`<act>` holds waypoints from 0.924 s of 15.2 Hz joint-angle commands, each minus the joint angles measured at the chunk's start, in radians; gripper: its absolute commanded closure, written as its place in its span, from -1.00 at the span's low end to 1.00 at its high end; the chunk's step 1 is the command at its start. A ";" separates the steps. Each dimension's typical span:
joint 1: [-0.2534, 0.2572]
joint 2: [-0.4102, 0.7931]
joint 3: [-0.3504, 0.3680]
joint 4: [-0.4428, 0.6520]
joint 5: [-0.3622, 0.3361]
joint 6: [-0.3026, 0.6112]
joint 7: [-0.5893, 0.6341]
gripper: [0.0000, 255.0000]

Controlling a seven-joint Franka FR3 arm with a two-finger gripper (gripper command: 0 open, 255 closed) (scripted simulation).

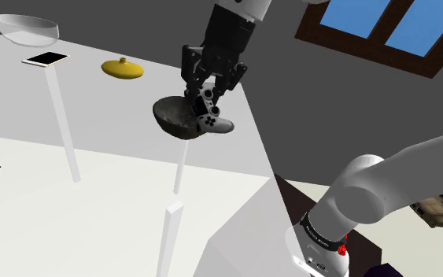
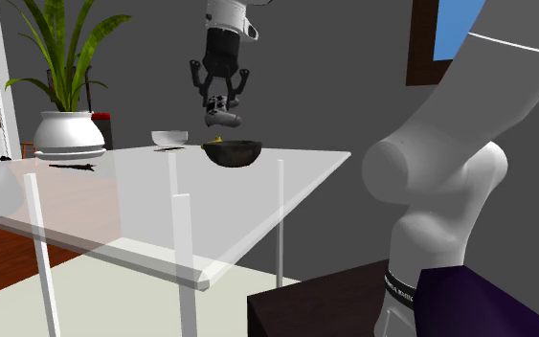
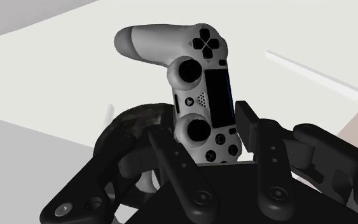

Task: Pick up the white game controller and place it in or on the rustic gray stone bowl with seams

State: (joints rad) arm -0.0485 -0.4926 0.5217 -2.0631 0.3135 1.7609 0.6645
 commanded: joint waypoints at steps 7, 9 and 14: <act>-0.086 0.237 -0.025 0.186 -0.107 0.019 -0.071 1.00; -0.102 0.301 -0.029 0.244 -0.136 0.017 -0.083 1.00; -0.108 0.325 -0.030 0.214 -0.146 0.068 -0.095 1.00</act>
State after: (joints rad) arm -0.1563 -0.1674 0.4911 -1.8362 0.1675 1.8148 0.5710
